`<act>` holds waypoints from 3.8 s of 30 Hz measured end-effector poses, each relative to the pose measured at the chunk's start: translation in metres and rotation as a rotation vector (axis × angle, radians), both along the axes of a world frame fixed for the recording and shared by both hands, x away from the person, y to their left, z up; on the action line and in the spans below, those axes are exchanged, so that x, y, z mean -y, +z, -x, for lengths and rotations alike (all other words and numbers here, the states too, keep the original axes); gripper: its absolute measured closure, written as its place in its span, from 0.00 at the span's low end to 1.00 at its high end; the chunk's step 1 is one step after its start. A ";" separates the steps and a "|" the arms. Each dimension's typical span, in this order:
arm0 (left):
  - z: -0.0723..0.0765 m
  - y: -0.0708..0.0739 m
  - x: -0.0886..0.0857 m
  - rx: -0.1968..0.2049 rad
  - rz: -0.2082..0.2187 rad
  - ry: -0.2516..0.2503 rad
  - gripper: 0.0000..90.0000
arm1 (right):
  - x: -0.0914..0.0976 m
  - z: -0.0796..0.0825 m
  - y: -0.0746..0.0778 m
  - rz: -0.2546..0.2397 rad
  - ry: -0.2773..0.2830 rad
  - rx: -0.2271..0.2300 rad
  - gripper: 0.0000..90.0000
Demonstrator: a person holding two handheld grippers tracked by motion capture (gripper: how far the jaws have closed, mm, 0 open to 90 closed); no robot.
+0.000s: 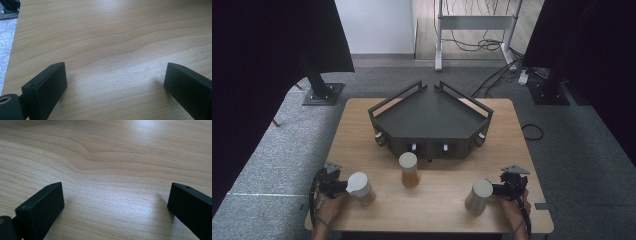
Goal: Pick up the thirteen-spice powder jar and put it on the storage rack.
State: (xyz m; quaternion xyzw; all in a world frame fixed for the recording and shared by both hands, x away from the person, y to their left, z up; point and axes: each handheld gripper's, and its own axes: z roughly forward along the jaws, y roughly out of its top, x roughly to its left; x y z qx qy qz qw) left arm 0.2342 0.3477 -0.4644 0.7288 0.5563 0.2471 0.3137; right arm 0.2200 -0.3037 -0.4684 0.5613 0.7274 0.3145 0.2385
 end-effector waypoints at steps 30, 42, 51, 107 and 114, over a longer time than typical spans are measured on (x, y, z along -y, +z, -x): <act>0.033 0.004 -0.026 0.203 0.115 -0.025 0.08 | 0.000 0.000 0.000 0.000 0.000 0.000 0.00; 0.057 0.022 -0.035 0.331 0.177 -0.032 0.08 | 0.000 0.000 0.000 0.000 0.000 0.000 0.00; 0.071 0.037 -0.035 0.387 0.193 -0.067 0.09 | 0.000 0.000 0.000 0.000 0.000 0.000 0.00; 0.078 0.035 -0.005 0.336 0.166 -0.371 0.09 | 0.001 0.000 0.000 -0.001 0.007 -0.001 0.00; 0.073 0.031 -0.001 0.313 0.129 -0.389 0.09 | 0.001 0.000 0.000 -0.001 0.007 -0.001 0.00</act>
